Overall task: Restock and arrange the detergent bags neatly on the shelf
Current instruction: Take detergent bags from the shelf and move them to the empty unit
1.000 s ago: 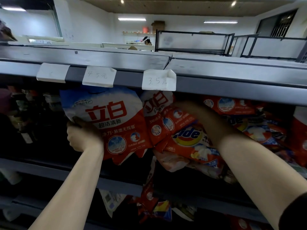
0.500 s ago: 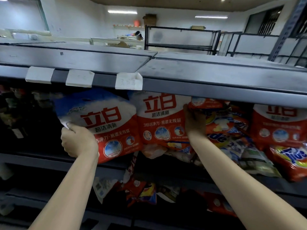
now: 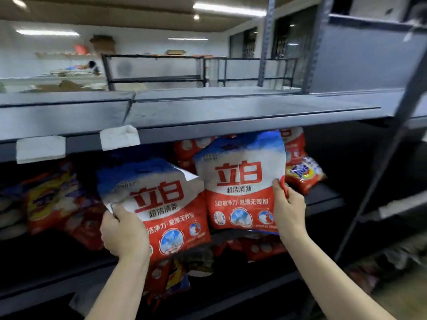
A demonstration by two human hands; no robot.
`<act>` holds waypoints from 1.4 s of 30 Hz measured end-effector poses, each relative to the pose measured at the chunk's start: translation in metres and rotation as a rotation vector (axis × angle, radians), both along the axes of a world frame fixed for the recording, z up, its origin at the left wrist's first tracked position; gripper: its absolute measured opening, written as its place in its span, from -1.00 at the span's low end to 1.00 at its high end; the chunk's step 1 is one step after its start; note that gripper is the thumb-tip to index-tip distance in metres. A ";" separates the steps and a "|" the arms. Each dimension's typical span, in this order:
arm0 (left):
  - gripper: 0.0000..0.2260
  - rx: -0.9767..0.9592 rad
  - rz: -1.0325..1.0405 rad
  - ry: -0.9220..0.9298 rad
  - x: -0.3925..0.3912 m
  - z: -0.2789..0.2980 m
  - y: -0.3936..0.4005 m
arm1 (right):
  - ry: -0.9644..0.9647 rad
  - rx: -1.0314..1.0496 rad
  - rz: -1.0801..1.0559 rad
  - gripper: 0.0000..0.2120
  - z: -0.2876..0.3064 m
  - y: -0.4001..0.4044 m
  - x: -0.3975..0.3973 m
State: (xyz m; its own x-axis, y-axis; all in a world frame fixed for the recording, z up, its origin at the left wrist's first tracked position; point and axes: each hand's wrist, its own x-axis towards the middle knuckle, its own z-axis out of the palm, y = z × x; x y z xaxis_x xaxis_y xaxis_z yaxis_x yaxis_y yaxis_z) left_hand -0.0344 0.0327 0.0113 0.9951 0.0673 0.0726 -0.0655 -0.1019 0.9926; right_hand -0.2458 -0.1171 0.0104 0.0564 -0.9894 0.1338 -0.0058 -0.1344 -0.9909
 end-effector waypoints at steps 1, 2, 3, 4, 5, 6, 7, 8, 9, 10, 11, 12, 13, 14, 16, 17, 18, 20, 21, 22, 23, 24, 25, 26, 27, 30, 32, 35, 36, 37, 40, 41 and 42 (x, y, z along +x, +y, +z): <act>-0.64 -0.007 -0.050 -0.006 -0.008 0.000 -0.002 | 0.005 -0.006 -0.036 -0.64 -0.002 0.007 -0.013; -0.64 -0.011 -0.095 -0.008 -0.017 -0.001 -0.004 | 0.013 -0.007 -0.073 -0.64 -0.004 0.013 -0.027; -0.64 -0.015 -0.138 -0.006 -0.027 -0.001 -0.006 | 0.018 -0.012 -0.112 -0.64 -0.006 0.019 -0.040; -0.63 -0.020 -0.179 0.006 -0.036 -0.002 -0.009 | 0.025 -0.016 -0.148 -0.65 -0.007 0.024 -0.054; -0.63 -0.023 -0.214 0.019 -0.047 -0.002 -0.012 | 0.029 -0.022 -0.181 -0.66 -0.007 0.030 -0.068; -0.64 -0.020 -0.246 0.028 -0.057 -0.003 -0.016 | 0.033 -0.026 -0.211 -0.67 -0.007 0.035 -0.081; -0.66 -0.020 -0.278 0.035 -0.067 -0.004 -0.020 | 0.031 -0.032 -0.241 -0.68 -0.007 0.040 -0.095; -0.67 -0.024 -0.307 0.046 -0.077 -0.003 -0.024 | 0.026 -0.038 -0.272 -0.69 -0.007 0.045 -0.109; -0.66 -0.028 -0.331 0.052 -0.086 -0.003 -0.028 | 0.023 -0.043 -0.304 -0.69 -0.006 0.048 -0.123; -0.64 -0.025 -0.347 0.050 -0.095 -0.004 -0.034 | 0.023 -0.047 -0.337 -0.69 -0.006 0.051 -0.136; -0.62 -0.021 -0.361 0.048 -0.103 -0.005 -0.039 | 0.023 -0.051 -0.377 -0.69 -0.006 0.054 -0.150; -0.61 -0.024 -0.379 0.058 -0.112 -0.005 -0.044 | 0.020 -0.057 -0.419 -0.69 -0.006 0.056 -0.163; -0.60 -0.028 -0.402 0.069 -0.121 -0.005 -0.050 | 0.019 -0.066 -0.463 -0.69 -0.006 0.058 -0.177; -0.60 -0.028 -0.421 0.080 -0.130 -0.005 -0.055 | 0.021 -0.078 -0.506 -0.69 -0.006 0.060 -0.190; -0.64 -0.025 -0.447 0.090 -0.152 -0.004 -0.067 | 0.028 -0.091 -0.576 -0.69 -0.007 0.060 -0.218; -0.67 -0.030 -0.461 0.089 -0.163 -0.002 -0.073 | 0.025 -0.091 -0.606 -0.69 -0.008 0.059 -0.232; -0.69 -0.035 -0.480 0.089 -0.175 -0.002 -0.079 | 0.020 -0.092 -0.637 -0.68 -0.010 0.058 -0.246; -0.68 -0.043 -0.526 0.095 -0.199 -0.002 -0.095 | 0.013 -0.082 -0.701 -0.65 -0.013 0.051 -0.275; -0.67 -0.045 -0.548 0.097 -0.213 -0.002 -0.103 | 0.007 -0.076 -0.731 -0.67 -0.014 0.047 -0.289; -0.67 -0.044 -0.564 0.098 -0.226 -0.002 -0.113 | -0.002 -0.070 -0.758 -0.69 -0.015 0.041 -0.304; -0.67 -0.045 -0.581 0.099 -0.241 -0.001 -0.122 | -0.014 -0.065 -0.780 -0.72 -0.015 0.035 -0.319; -0.67 -0.043 -0.593 0.105 -0.256 0.000 -0.133 | -0.021 -0.061 -0.798 -0.73 -0.015 0.028 -0.334; -0.67 -0.040 -0.605 0.102 -0.270 0.000 -0.144 | -0.021 -0.056 -0.815 -0.73 -0.016 0.020 -0.350; -0.67 -0.037 -0.607 0.099 -0.285 -0.001 -0.157 | -0.016 -0.051 -0.831 -0.72 -0.016 0.012 -0.366; -0.67 -0.042 -0.611 0.103 -0.301 -0.001 -0.168 | -0.014 -0.046 -0.847 -0.71 -0.016 0.003 -0.382; -0.70 -0.079 -0.627 0.104 -0.346 0.001 -0.203 | -0.019 -0.043 -0.890 -0.70 -0.018 -0.028 -0.432; -0.72 -0.076 -0.633 0.089 -0.377 0.003 -0.224 | -0.001 -0.038 -0.896 -0.69 -0.018 -0.048 -0.463; -0.69 -0.078 -0.650 0.080 -0.421 0.009 -0.251 | 0.005 -0.043 -0.880 -0.69 -0.013 -0.076 -0.503; -0.69 -0.079 -0.659 0.092 -0.433 0.010 -0.260 | 0.006 -0.048 -0.882 -0.68 -0.011 -0.085 -0.516; -0.70 -0.080 -0.670 0.102 -0.446 0.012 -0.268 | 0.004 -0.051 -0.882 -0.68 -0.008 -0.093 -0.527; -0.73 -0.099 -0.694 0.087 -0.481 0.017 -0.297 | 0.000 -0.063 -0.892 -0.69 -0.003 -0.117 -0.557; -0.72 -0.103 -0.705 0.084 -0.492 0.018 -0.307 | 0.001 -0.066 -0.897 -0.70 -0.002 -0.126 -0.565; -0.70 -0.107 -0.722 0.078 -0.503 0.018 -0.318 | -0.001 -0.066 -0.898 -0.70 -0.002 -0.134 -0.573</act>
State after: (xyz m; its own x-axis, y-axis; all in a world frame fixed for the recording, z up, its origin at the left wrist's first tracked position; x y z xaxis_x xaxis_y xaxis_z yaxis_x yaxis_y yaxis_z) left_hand -0.5371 -0.2857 0.0294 0.7964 -0.6040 0.0292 -0.0083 0.0374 0.9993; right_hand -0.8193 -0.2516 0.0083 -0.7346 -0.6509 0.1916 -0.1350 -0.1364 -0.9814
